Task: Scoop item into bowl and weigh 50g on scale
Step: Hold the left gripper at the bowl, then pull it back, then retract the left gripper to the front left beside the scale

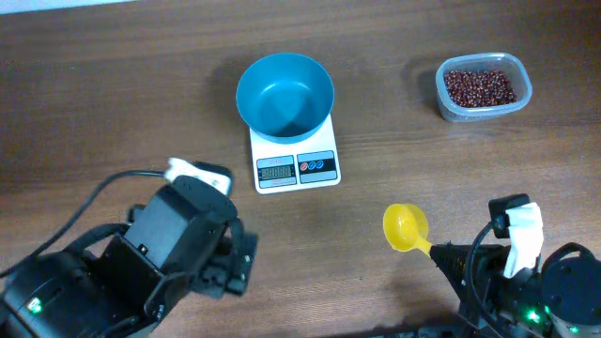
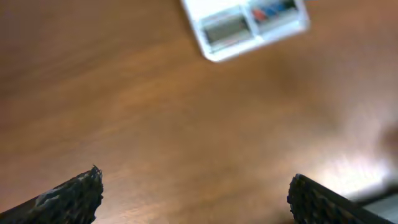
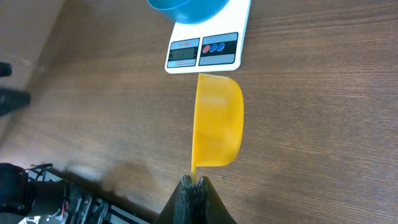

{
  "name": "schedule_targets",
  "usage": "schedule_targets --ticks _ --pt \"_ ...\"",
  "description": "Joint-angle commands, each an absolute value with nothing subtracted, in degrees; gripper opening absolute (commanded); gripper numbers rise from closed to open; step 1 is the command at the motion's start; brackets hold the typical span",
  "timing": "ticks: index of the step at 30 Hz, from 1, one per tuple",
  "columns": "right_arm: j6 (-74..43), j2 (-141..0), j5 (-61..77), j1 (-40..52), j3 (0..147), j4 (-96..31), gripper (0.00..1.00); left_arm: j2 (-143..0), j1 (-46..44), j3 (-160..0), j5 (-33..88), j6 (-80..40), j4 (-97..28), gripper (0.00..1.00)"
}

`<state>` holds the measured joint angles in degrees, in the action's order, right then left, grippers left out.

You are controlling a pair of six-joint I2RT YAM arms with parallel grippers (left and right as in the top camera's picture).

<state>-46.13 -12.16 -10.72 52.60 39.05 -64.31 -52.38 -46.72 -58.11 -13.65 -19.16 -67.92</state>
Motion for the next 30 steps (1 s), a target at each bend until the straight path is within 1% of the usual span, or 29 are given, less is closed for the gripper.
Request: schedule_targets --ticks 1,6,10,12,15,17,18,20,22,23,26,28,29,30 --pt "-45.89 -11.84 -11.92 52.42 38.76 -64.16 0.06 -52.10 -46.72 -58.74 -1.67 -3.97 -67.81 0.99" --pt "-45.93 -11.84 -11.86 52.42 37.85 -64.10 0.06 -52.10 -46.70 -65.71 -2.55 0.05 -67.79 0.99" --pt "-45.93 -11.84 -11.86 52.42 37.78 -64.10 0.06 -52.56 -46.72 -66.26 -3.09 0.03 -68.23 0.99" --pt "-45.93 -11.84 -11.86 52.42 37.78 -64.10 0.06 -53.63 -46.72 -66.26 -7.16 -3.86 -68.23 0.99" --pt "-45.93 -11.84 -11.84 52.42 37.78 -64.07 0.06 -54.41 -46.70 -66.26 -7.99 -4.05 -68.38 0.99" --pt "-45.93 -11.84 -11.42 52.42 37.78 -64.10 0.06 -54.41 -44.51 -66.26 -7.70 -3.11 -68.75 0.99" --pt "-45.91 -11.84 -11.14 52.42 37.78 -64.12 0.06 -54.41 -42.00 -66.26 -6.31 -1.96 -68.95 0.99" --pt "-45.93 -11.84 -11.03 52.42 37.76 -64.12 0.06 -54.41 -32.64 -66.26 6.22 7.57 -69.52 0.99" --pt "-45.93 -11.84 -11.03 52.42 37.78 -64.12 0.06 -54.41 -27.66 -66.26 11.25 13.45 -70.81 0.99" --pt "-45.93 -11.84 -11.03 52.42 37.76 -64.10 0.06 -54.41 -26.46 -66.26 13.87 16.82 -71.24 0.99" --pt "-45.91 -11.84 -11.03 52.42 37.76 -64.12 0.06 -55.13 -26.46 -66.26 14.24 22.50 -71.31 0.99" --pt "-45.93 -11.84 -11.03 52.42 37.76 -64.12 0.06 -56.16 -26.46 -66.26 14.20 23.75 -71.31 0.99" --pt "-45.91 -11.84 -11.03 52.42 37.76 -64.14 0.15 -56.86 -26.46 -66.26 14.35 23.75 -71.31 0.99" --pt "-45.91 -11.84 -11.00 52.42 37.76 -64.14 0.19 -57.71 -26.46 -66.26 14.68 23.75 -71.24 0.99"
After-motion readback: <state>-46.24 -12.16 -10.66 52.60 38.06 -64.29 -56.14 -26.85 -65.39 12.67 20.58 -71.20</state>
